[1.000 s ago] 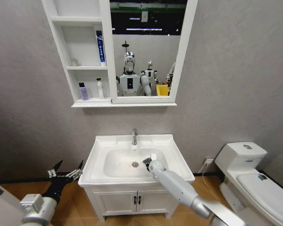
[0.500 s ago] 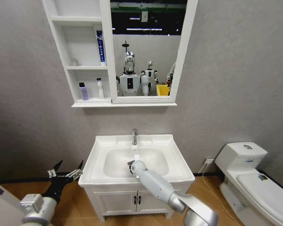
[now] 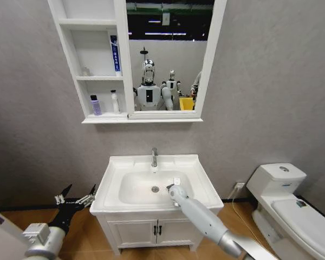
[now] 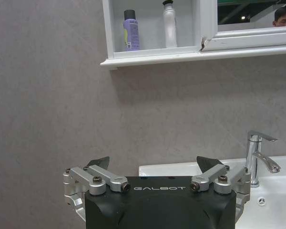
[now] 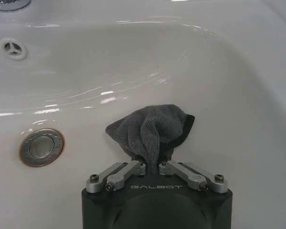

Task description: Move facial cleanser and shampoo from washbasin to cabinet, then wipe washbasin with towel.

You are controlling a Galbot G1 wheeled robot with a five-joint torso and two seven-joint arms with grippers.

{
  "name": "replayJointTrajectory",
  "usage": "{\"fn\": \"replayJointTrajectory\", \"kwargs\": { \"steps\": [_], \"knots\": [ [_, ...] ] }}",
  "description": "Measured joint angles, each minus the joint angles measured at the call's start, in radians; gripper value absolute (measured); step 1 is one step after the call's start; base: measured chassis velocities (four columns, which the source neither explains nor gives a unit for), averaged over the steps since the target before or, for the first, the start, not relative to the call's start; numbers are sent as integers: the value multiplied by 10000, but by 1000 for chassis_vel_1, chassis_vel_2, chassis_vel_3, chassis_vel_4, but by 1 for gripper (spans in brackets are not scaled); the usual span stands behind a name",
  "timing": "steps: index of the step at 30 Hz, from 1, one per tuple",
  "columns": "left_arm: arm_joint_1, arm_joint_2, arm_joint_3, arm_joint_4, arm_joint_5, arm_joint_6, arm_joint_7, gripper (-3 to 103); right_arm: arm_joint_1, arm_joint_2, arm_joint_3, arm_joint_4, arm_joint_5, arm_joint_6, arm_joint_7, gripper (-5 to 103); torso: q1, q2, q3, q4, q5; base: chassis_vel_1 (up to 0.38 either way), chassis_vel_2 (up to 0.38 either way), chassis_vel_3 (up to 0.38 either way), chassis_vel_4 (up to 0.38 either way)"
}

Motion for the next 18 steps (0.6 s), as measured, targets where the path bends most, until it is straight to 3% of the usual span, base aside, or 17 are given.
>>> {"fn": "replayJointTrajectory", "kwargs": {
  "steps": [4, 6, 7, 9, 10, 12, 15, 18],
  "knots": [
    [0, 0, 0, 0, 0, 0, 0, 100, 231, 508, -247, -753, -144, 64, -232, 7, 0, 0, 0, 1, -1, 0, 0, 0, 0],
    [0, 0, 0, 1, -1, 0, -1, 100, 605, 1303, -383, -1737, -115, 103, -553, 7, -1, 0, -1, 3, -4, 0, 0, 0, 0],
    [0, 0, 0, 1, -1, 0, -1, 100, 605, 1303, -383, -1737, -115, 103, -553, 7, -1, 0, -1, 3, -4, 0, 0, 0, 0],
    [0, 0, 0, 0, 0, 0, 0, 100, 1040, 2352, -276, -2733, 164, 103, -958, 7, 0, 0, 0, 2, -3, 0, 0, 0, 0],
    [0, 0, 0, 0, 0, 0, 0, 100, 1040, 2352, -276, -2733, 164, 103, -958, 7, 0, 0, 0, 2, -3, 0, 0, 0, 0],
    [0, 0, 1, 0, -1, 0, 0, 100, 1532, 3064, -209, -3638, 370, 95, -1419, 7, 0, -1, 1, 14, 3, 0, 0, 0, 0],
    [0, 0, -1, 0, 0, 0, -1, 100, 1932, 3176, -137, -4245, 386, 113, -1695, 7, 0, -1, 1, 12, -1, 0, 0, 0, 0],
    [0, 0, 0, 0, 0, 0, 0, 100, 2730, 3206, 153, -5204, 308, 219, -2263, 7, 1, -1, 1, -7, -3, 0, 0, 0, 0]
  ]
}}
